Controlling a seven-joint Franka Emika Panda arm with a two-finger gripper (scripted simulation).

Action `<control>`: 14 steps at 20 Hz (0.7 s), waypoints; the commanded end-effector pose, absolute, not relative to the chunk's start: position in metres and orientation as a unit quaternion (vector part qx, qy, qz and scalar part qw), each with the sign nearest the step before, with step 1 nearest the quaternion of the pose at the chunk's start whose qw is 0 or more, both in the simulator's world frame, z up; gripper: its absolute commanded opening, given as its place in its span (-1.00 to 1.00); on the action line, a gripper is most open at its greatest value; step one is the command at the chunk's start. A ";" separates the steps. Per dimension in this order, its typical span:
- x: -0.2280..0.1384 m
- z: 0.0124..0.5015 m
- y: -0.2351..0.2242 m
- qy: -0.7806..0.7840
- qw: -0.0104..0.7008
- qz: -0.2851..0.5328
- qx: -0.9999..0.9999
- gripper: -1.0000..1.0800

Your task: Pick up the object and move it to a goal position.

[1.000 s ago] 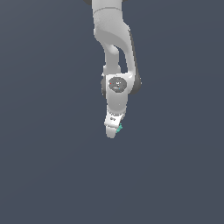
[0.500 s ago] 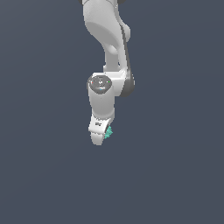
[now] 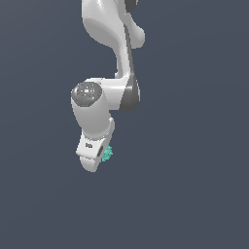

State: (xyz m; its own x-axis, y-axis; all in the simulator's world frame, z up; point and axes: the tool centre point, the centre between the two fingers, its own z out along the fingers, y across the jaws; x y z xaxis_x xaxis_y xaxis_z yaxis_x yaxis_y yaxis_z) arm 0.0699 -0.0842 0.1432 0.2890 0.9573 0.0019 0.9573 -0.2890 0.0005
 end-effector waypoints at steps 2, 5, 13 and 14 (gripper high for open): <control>0.085 0.154 -0.098 -0.596 0.000 -0.001 -0.803 -1.00; 0.096 0.162 -0.109 -0.596 0.000 0.000 -0.803 -1.00; 0.116 0.176 -0.128 -0.596 0.000 0.000 -0.803 -1.00; 0.118 0.177 -0.129 -0.596 0.000 0.000 -0.803 -1.00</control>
